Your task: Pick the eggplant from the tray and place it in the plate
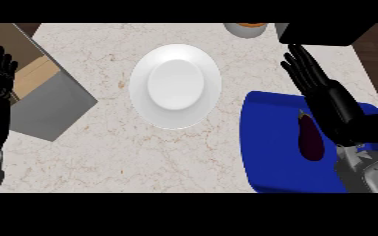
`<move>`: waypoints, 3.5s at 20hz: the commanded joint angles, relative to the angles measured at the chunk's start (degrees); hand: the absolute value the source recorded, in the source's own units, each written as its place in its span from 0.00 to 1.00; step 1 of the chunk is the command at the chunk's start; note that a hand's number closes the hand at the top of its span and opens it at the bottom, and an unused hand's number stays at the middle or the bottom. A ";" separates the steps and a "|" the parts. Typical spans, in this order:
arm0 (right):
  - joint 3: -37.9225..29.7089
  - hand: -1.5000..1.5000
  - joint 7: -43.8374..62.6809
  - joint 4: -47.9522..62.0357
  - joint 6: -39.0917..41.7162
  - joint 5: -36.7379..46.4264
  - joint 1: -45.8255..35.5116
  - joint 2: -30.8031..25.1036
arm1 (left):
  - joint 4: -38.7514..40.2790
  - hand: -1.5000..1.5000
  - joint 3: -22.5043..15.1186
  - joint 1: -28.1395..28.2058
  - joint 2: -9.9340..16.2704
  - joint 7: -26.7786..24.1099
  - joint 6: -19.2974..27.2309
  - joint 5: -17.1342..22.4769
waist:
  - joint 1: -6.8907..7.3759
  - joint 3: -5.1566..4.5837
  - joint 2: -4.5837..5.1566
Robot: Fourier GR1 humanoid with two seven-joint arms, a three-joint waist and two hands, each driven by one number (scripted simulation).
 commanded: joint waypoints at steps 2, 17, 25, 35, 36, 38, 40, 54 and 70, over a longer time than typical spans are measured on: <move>-4.13 1.00 5.54 7.94 -3.53 -3.00 -4.96 3.42 | 0.23 0.50 -3.04 2.39 -4.11 0.42 -1.09 0.24 | -1.19 1.20 0.29; -3.56 0.00 -4.13 24.56 -37.53 19.13 0.60 11.72 | 3.20 0.50 -9.26 6.93 -8.49 1.29 -8.80 2.48 | -3.08 1.08 0.73; 0.76 0.00 8.83 22.45 -41.98 27.23 3.89 4.59 | 1.36 0.50 -7.60 8.70 -7.61 2.65 -9.83 2.62 | -4.20 0.80 0.16; 7.96 0.00 31.39 21.17 -20.74 27.26 2.90 -9.54 | -0.11 0.50 -7.84 10.28 -8.66 2.90 -9.66 1.30 | -3.96 0.79 0.46; 8.70 0.00 35.41 19.45 -21.46 27.80 1.74 -8.47 | 0.54 0.50 -6.64 9.97 -7.59 2.76 -11.24 2.30 | -3.76 0.78 0.33; 9.79 0.00 40.68 16.16 -19.55 27.46 0.38 -8.78 | 2.06 0.50 -6.67 9.52 -8.36 2.40 -11.20 2.09 | -4.41 0.71 0.34; 7.63 0.00 42.52 16.24 -15.12 24.62 0.07 -12.20 | 1.77 0.50 -6.56 9.93 -8.67 2.02 -11.54 2.08 | -4.19 0.89 0.33; 12.42 0.00 53.08 16.34 -9.95 26.17 -0.66 -9.83 | 3.97 0.50 -6.75 7.56 -11.39 1.74 -11.58 -0.64 | -3.29 1.11 0.57; 10.85 0.00 45.82 30.64 -7.19 26.87 -3.52 -5.90 | 3.90 0.50 -4.42 9.64 -11.48 0.33 -15.03 -0.51 | -1.70 1.24 0.74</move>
